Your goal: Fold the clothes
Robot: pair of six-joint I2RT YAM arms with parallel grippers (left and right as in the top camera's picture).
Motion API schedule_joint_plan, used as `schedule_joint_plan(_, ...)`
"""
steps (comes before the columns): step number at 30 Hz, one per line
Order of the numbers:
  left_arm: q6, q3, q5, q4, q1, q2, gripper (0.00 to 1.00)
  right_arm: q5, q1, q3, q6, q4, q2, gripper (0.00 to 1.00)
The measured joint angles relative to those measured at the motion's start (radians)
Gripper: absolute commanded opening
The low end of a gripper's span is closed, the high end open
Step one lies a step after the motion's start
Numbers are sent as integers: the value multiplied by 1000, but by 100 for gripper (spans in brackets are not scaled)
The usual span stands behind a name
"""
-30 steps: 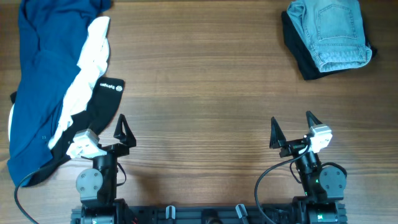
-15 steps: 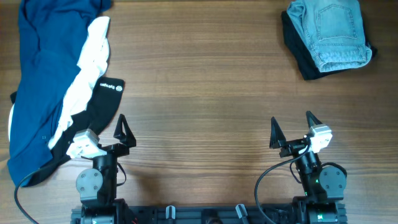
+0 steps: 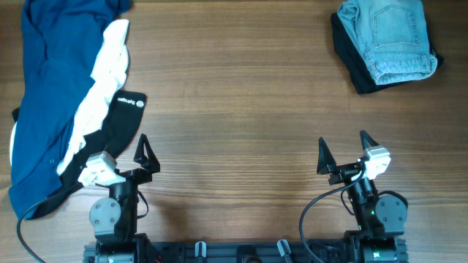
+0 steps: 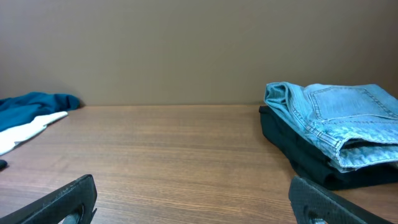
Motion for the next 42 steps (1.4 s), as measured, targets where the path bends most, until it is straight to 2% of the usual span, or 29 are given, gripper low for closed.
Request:
schedule_joint_plan(5,0,0,1,0,0,0,100,3,0,0,15,30,0,100)
schedule_joint_plan(10,-2,0,74,27,0,0,100,-24,0,2,18,35,0,100)
schedule_joint_plan(14,-1,8,110,-11,0,0,100,-34,0,48,-32,25,21,100)
schedule_joint_plan(17,-1,69,119,-70,0,19,100,-39,0,143,-66,29,109,100)
schedule_joint_plan(20,0,185,120,-109,0,109,100,-51,0,251,-96,25,264,100)
schedule_joint_plan(24,23,409,120,-210,0,348,100,-76,0,472,-124,-35,556,100)
schedule_joint_plan(27,48,628,117,-364,0,586,100,-85,0,647,-129,-136,774,100)
schedule_joint_plan(30,75,855,113,-529,0,831,100,-114,0,863,-136,-324,1007,100)
schedule_joint_plan(31,99,981,113,-622,0,956,100,-134,0,933,-138,-368,1083,100)
schedule_joint_plan(34,174,1217,113,-775,0,1195,100,-221,0,1088,-140,-496,1262,100)
schedule_joint_plan(37,259,1356,113,-790,2,1366,100,-397,0,1120,-112,-453,1366,100)
schedule_joint_plan(39,296,1369,113,-771,16,1443,100,-478,2,1121,-78,-439,1403,100)
schedule_joint_plan(42,321,1369,112,-760,126,1527,98,-502,2,1122,-56,-454,1443,100)
